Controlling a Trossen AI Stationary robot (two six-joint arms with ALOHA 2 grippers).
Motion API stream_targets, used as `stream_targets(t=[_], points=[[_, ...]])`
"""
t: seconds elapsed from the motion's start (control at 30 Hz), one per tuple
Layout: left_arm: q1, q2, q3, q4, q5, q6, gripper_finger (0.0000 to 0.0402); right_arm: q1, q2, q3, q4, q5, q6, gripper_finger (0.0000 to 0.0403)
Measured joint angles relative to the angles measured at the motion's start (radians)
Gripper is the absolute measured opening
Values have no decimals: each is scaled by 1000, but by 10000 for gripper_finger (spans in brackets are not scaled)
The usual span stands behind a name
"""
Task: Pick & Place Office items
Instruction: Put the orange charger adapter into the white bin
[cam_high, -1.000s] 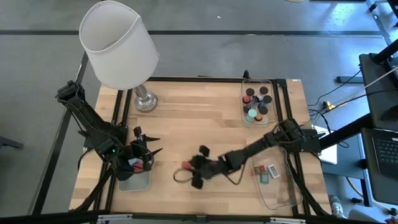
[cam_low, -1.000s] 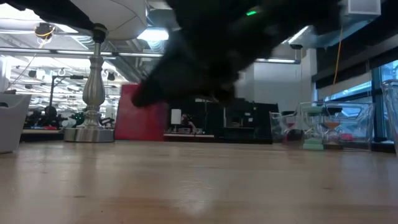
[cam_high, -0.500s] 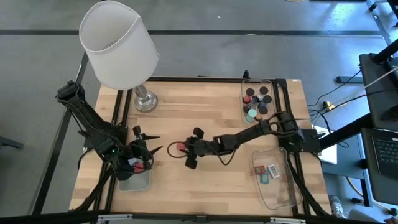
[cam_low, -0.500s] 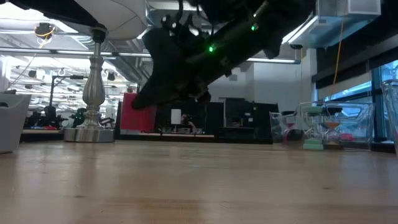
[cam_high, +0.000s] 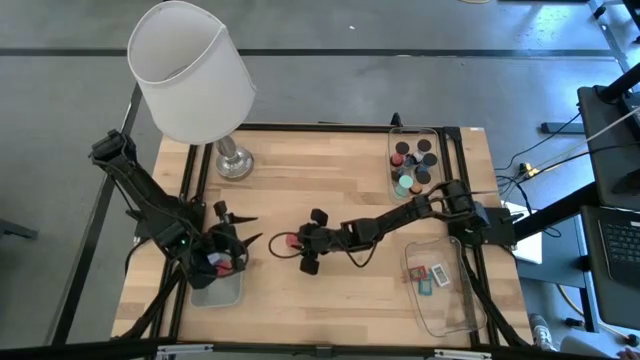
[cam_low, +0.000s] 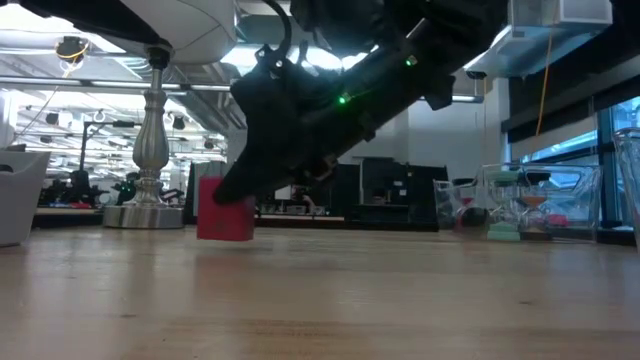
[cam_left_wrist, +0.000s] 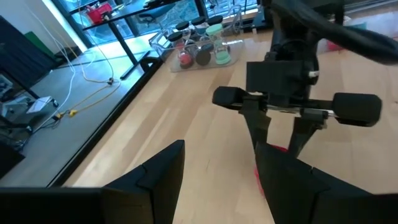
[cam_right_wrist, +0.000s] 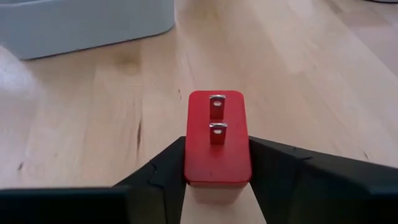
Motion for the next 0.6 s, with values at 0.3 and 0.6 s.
stream_targets(t=[0.3, 0.6], points=[[15, 0, 0, 0, 1, 0, 194, 1, 0, 0, 0, 1, 9, 195], [49, 0, 0, 18, 134, -35, 201, 1, -111, -1, -40, 2, 27, 253]])
